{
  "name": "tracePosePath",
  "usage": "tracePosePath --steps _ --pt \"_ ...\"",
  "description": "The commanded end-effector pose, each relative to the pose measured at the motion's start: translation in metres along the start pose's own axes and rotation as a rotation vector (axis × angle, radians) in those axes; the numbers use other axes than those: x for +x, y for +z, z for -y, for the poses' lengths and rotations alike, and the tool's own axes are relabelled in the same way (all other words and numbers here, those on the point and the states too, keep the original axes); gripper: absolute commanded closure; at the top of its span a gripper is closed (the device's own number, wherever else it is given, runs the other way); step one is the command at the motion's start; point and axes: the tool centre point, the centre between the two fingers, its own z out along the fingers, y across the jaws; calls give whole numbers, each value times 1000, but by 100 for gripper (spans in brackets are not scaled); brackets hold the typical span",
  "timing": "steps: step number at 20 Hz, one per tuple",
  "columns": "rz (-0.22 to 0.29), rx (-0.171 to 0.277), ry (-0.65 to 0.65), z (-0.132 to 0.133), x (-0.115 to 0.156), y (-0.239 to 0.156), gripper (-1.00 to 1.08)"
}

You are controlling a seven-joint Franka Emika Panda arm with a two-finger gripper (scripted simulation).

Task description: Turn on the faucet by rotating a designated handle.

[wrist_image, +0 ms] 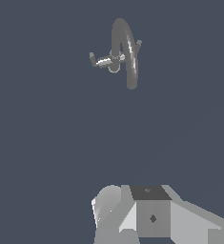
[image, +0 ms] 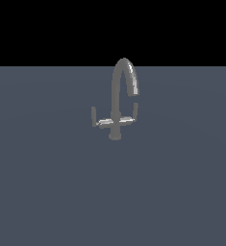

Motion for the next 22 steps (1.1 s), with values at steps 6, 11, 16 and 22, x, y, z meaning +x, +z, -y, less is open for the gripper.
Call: tracePosePath --steps 6,11,16,22 --pt "6 10 5 -1 4 1 108" --pt "22 40 19 -5 16 6 108" --pt "50 89 42 -12 36 14 108" --pt "98 175 82 -24 70 30 108"
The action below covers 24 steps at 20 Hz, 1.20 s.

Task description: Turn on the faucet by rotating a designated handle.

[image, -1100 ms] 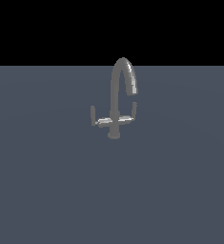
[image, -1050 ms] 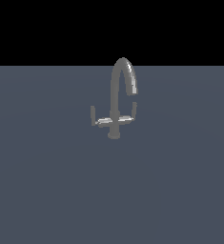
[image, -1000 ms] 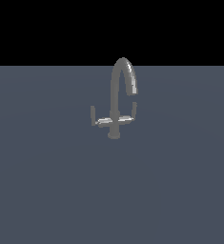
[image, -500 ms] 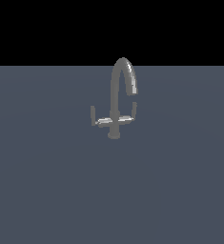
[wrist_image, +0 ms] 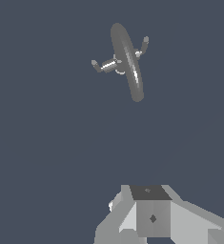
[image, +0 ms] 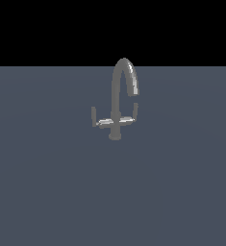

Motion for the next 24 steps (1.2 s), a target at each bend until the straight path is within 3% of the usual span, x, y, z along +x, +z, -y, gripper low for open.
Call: tracePosePath --steps 1,24 --pt "21 38 18 -5 16 6 108" --pt "219 398 170 -49 149 80 108"
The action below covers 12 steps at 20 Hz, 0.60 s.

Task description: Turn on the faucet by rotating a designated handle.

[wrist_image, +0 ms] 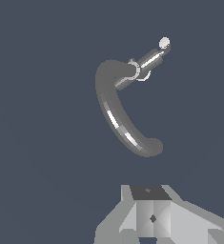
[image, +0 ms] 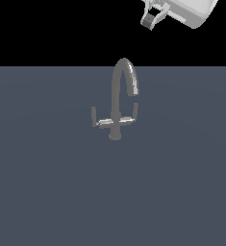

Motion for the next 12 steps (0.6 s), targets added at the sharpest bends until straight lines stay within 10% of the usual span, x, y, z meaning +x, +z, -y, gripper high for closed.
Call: tracePosePath --steps 1,12 --pt "21 40 15 -5 16 5 108" --pt "118 213 83 -25 80 35 108"
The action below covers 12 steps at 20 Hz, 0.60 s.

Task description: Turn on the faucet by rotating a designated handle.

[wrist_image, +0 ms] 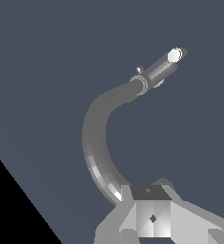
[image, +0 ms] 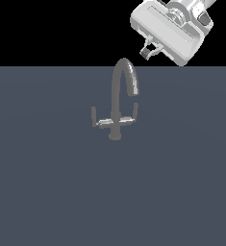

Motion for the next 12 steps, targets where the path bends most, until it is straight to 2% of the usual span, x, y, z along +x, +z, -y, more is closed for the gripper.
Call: tracePosePath --steps 1,12 --pt "23 41 15 -5 15 5 108" --pt "124 219 85 -25 80 36 108"
